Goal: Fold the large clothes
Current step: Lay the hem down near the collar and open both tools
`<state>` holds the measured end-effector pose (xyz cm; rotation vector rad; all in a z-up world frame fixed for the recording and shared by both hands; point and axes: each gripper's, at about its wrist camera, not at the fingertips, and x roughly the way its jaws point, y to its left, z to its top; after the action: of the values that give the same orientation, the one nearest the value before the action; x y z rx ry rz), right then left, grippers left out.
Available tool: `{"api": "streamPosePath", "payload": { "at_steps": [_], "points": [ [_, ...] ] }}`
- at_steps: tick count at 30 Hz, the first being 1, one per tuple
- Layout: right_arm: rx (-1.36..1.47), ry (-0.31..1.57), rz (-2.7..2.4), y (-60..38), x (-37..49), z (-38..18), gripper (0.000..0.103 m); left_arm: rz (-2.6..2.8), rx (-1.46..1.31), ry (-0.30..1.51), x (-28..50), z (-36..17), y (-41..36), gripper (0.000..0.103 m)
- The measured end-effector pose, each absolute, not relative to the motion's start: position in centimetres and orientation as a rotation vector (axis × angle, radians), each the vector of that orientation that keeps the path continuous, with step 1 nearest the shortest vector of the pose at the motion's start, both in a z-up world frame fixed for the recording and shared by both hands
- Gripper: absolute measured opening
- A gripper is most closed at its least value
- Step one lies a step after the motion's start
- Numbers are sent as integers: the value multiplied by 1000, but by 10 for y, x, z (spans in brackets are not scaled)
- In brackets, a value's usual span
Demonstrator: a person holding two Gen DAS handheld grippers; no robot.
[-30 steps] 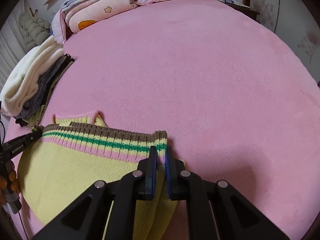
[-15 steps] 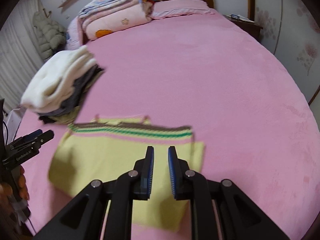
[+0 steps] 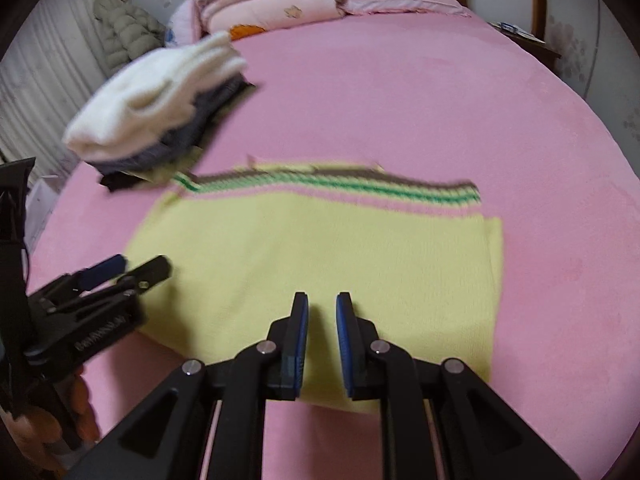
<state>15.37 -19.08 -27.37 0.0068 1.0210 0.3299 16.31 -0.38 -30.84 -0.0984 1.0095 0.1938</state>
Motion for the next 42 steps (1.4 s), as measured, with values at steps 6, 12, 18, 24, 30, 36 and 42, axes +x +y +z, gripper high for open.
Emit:
{"api": "streamPosePath", "payload": {
  "at_steps": [6, 12, 18, 24, 30, 36, 42],
  "points": [
    [-15, 1000, 271, -232, 139, -286, 0, 143, -78, 972, 155, -316, 2, 62],
    [-28, 1007, 201, -241, 128, -292, 0, 104, -108, 976, 153, -319, 9, 62],
    [9, 1016, 154, -237, 131, -298, 0, 86, -109, 977, 153, -322, 9, 62],
    [10, 1031, 148, -235, 129, -289, 2, 61, -134, 1013, 156, -315, 12, 62],
    [64, 1036, 133, -233, 125, -263, 6, 43, -188, 1077, 153, -293, 14, 80],
    [127, 1072, 155, -231, 112, -231, 13, -2, -251, 1107, 140, -254, 18, 91],
    [156, 1072, 159, -225, 92, -198, 33, -47, -274, 1126, 121, -215, 18, 94]
  ]
}}
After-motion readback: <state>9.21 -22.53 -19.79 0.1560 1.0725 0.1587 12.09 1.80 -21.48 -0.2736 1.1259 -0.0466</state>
